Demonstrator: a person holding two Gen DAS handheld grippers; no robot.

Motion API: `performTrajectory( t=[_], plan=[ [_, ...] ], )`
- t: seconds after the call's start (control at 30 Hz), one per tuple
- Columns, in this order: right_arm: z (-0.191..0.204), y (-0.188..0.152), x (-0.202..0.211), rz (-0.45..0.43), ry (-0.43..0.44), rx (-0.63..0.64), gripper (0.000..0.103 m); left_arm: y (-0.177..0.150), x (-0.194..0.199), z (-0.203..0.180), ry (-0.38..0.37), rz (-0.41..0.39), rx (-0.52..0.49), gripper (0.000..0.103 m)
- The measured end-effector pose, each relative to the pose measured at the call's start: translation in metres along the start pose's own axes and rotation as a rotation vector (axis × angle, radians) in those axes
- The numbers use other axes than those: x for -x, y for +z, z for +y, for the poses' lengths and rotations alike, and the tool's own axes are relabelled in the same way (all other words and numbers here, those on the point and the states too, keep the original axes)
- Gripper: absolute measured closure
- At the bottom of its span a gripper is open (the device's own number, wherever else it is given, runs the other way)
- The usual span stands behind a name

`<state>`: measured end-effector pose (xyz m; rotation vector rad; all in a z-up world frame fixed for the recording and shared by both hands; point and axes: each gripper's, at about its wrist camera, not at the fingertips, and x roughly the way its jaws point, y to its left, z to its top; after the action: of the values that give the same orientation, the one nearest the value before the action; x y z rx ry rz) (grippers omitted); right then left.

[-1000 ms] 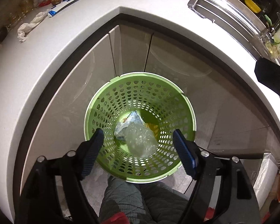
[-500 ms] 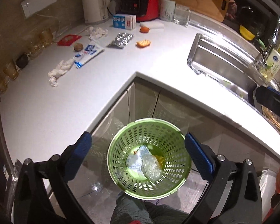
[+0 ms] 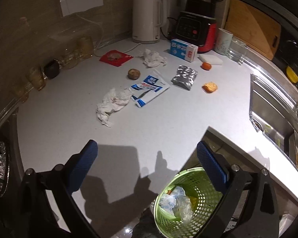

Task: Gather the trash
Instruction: 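Grasp the white tissues with the left tool while the right tool grasps the alcohol wipe packet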

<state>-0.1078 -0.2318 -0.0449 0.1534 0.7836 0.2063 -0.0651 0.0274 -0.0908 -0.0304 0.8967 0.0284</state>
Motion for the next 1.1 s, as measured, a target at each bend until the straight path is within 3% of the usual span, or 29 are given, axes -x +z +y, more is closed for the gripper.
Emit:
performTrajectory(
  t=[0.53,0.6,0.67,0.87,1.03,1.1],
  plan=[
    [0.108,0.09,-0.236,0.173,0.112,0.236,0.003,0.062,-0.138,0.059,0.039,0.088,0.042,0.009],
    [0.117,0.095,-0.256,0.175,0.111,0.279,0.005,0.064,-0.148,0.062,0.045,0.095,0.052,0.02],
    [0.123,0.099,-0.271,0.181,0.113,0.318,0.009,0.065,-0.157,0.065,0.032,0.117,0.066,0.041],
    [0.128,0.104,-0.3,0.202,0.118,0.362,0.016,0.065,-0.16,0.065,0.029,0.099,0.057,0.071],
    [0.124,0.107,-0.316,0.248,0.141,0.338,0.026,0.066,-0.155,0.069,-0.007,0.098,0.066,0.084],
    [0.122,0.105,-0.319,0.263,0.143,0.323,0.027,0.065,-0.153,0.072,-0.015,0.1,0.069,0.084]
  ],
)
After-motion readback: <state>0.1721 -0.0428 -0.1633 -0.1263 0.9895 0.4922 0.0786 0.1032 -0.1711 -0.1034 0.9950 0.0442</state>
